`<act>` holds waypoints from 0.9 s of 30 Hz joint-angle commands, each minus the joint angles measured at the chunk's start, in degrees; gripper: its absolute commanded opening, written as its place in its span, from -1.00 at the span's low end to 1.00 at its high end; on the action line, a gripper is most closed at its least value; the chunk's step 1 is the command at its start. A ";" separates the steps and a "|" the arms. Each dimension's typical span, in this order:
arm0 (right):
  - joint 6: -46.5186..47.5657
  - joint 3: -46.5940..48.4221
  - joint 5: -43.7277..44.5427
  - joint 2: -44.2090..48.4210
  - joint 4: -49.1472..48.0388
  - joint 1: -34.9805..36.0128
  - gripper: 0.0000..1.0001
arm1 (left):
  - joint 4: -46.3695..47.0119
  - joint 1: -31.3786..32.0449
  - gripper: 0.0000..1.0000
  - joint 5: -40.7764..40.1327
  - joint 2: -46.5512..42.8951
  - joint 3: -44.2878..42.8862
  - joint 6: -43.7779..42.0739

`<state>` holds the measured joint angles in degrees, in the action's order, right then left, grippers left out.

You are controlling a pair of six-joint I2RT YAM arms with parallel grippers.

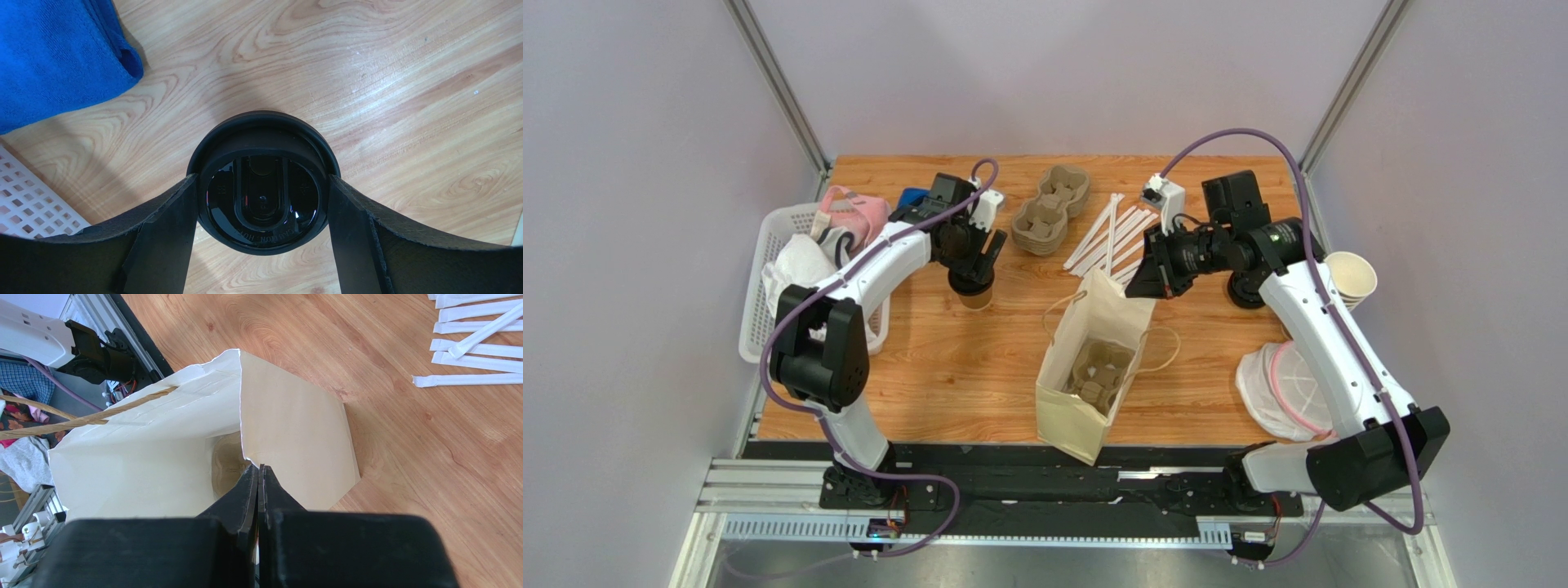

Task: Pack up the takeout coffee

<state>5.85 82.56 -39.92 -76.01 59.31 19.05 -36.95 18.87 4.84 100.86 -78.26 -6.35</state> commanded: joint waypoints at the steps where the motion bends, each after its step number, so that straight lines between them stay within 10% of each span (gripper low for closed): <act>1: 0.74 2.25 -0.07 -0.63 0.28 -0.15 -1.00 | -6.37 -0.24 0.36 -3.70 7.60 5.58 -1.65; 17: 0.57 2.69 0.02 -1.07 0.46 -0.15 -1.00 | -8.14 -0.24 0.44 -4.49 7.25 5.75 -2.35; 27: 0.13 3.04 -0.59 -1.07 0.46 -0.15 -0.79 | -10.34 -0.15 -0.11 -3.26 2.15 2.50 -3.14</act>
<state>5.82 83.33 -39.97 -76.84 59.68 19.05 -36.69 19.03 4.08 100.22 -78.78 -6.83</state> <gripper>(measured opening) 0.061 0.781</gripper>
